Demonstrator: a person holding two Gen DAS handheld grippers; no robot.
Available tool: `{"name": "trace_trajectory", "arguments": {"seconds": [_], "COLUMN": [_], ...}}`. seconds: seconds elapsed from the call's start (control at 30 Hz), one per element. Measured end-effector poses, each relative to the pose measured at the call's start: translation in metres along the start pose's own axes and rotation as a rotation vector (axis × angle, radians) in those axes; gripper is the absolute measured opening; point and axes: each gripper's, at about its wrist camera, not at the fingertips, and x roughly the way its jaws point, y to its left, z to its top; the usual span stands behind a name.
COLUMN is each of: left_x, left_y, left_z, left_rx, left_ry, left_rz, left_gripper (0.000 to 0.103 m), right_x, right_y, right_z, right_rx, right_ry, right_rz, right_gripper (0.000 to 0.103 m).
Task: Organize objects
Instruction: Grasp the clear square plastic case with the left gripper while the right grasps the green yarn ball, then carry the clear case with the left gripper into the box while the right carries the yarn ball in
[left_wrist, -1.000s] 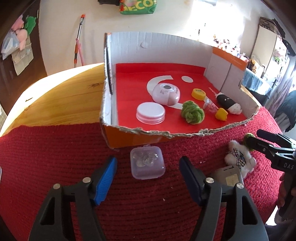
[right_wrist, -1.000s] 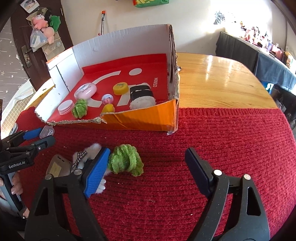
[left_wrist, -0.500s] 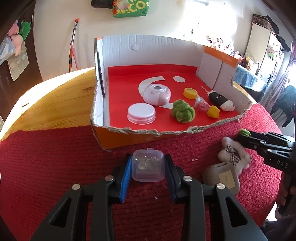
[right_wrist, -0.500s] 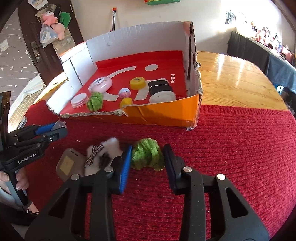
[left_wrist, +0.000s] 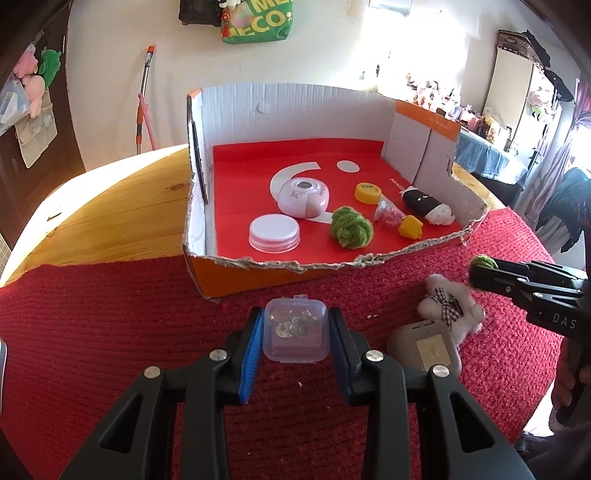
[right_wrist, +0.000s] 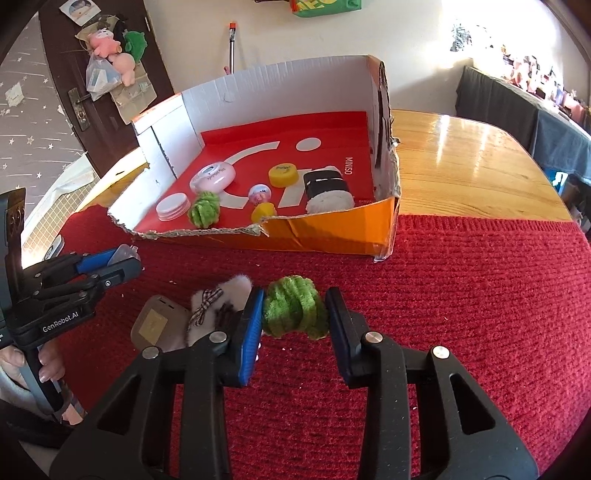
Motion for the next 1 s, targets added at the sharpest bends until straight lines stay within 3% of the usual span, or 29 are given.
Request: {"name": "trace_trajectory", "arguments": {"seconds": [0.6, 1.0], "left_x": [-0.03, -0.046], "left_y": [-0.003, 0.001], "left_z": [0.003, 0.026], "left_rx": [0.017, 0.026], "left_ry": [-0.063, -0.111], "left_rz": [0.003, 0.007], "left_gripper": [0.036, 0.036], "right_x": [-0.026, -0.05], "right_y": [0.004, 0.013], "right_z": [0.003, 0.021], "right_rx": [-0.005, -0.048], "right_ry": [-0.049, -0.113], "right_rz": [0.006, 0.011], "right_gripper": [0.032, 0.032]}}
